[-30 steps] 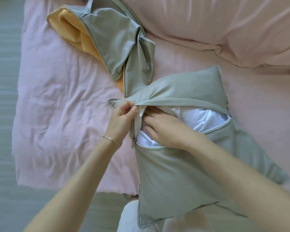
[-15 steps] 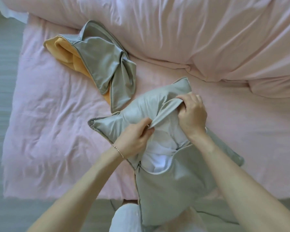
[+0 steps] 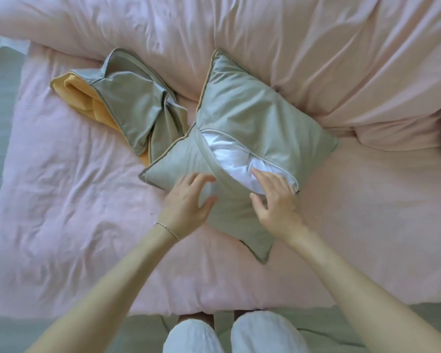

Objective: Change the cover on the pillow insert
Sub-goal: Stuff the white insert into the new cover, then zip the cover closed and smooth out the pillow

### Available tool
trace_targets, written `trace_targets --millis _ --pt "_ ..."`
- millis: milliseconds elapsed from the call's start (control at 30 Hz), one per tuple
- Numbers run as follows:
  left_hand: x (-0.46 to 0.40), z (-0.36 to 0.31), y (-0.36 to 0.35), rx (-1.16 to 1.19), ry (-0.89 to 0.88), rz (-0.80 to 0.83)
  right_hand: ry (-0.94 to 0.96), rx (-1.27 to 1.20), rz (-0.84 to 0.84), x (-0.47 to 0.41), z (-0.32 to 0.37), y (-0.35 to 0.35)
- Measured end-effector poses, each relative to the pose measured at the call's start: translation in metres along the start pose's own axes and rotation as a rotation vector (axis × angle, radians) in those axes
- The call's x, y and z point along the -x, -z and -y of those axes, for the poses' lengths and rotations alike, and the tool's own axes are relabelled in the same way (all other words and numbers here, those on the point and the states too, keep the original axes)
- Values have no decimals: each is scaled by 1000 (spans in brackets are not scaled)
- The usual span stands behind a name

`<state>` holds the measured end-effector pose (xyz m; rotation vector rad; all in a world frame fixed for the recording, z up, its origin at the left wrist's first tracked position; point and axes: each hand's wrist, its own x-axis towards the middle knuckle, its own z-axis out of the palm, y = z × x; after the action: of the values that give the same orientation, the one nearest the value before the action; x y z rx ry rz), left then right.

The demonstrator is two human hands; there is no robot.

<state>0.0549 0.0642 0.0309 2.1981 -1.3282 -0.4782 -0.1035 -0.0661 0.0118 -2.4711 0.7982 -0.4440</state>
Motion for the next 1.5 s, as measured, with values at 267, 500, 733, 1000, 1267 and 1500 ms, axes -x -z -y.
trace_targets --millis 267,500,733,1000,1267,1500 --pt "-51 8 -26 -393 -394 7 -103 -22 133 17 -24 -5" --pt "-17 -38 -39 -269 -419 -57 24 2 -96 24 -49 46" --pt "-8 -51 -69 -306 -164 -7 -508 -204 -237 44 -74 42" --pt "-19 -83 -64 -344 -237 -41 -942 -570 56 18 -129 50" --pt "-61 -131 -124 -525 -368 342 -988 -686 42 16 -136 52" --pt "-72 -112 -130 -518 -323 408 -819 -493 -15 20 -130 50"
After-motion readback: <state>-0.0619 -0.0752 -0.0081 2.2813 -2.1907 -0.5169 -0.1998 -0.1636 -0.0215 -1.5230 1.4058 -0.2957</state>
